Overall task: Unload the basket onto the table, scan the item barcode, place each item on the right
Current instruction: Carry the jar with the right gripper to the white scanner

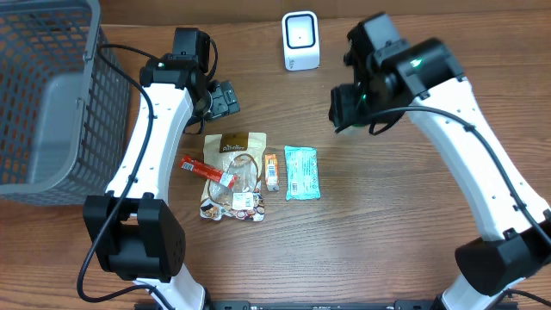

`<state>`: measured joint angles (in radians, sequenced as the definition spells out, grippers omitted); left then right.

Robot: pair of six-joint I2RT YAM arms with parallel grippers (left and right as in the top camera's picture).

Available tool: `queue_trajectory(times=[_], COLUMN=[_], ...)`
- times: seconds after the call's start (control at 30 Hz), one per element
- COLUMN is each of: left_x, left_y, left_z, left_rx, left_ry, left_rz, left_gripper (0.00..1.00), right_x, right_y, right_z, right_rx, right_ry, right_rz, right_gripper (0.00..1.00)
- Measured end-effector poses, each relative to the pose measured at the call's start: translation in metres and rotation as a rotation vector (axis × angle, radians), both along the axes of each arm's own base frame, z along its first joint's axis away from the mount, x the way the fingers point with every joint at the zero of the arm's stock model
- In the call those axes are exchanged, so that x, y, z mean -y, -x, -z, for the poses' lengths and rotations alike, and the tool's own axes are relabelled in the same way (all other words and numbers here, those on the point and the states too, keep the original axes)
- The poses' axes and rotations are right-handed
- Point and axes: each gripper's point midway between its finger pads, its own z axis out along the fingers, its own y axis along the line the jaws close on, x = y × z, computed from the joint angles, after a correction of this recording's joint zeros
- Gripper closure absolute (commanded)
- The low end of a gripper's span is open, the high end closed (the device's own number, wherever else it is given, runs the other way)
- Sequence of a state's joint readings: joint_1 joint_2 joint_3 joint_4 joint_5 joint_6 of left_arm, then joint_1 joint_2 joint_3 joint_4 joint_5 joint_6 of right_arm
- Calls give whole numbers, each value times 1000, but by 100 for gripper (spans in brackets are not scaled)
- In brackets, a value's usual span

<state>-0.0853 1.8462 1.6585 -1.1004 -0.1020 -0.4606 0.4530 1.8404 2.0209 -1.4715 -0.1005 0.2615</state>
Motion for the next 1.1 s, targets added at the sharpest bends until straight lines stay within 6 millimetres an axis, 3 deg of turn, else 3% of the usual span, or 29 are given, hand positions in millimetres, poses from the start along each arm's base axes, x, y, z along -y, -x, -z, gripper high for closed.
queue_trajectory(times=[0.1, 0.23, 0.53, 0.6, 0.77, 0.93, 1.1], left_x=[0, 0, 0, 0, 0, 0, 0], left_y=[0, 0, 0, 0, 0, 0, 0], left_z=[0, 0, 0, 0, 0, 0, 0], left_rx=[0, 0, 0, 0, 0, 0, 0], left_ry=[0, 0, 0, 0, 0, 0, 0], left_rz=[0, 0, 0, 0, 0, 0, 0], left_gripper=[0, 0, 0, 0, 0, 0, 0], right_x=[-3, -10, -52, -59, -74, -79, -84], right_y=[-4, -18, -113, -134, -182, -212, -238], right_z=[-20, -12, 40, 44, 28, 5, 6], right_rx=[36, 47, 219, 281, 485, 642, 742], right_ry=[-22, -26, -92, -105, -161, -199, -219], right_rz=[-2, -2, 6, 14, 45, 80, 110], right_gripper=[81, 89, 88, 95, 96, 96, 96])
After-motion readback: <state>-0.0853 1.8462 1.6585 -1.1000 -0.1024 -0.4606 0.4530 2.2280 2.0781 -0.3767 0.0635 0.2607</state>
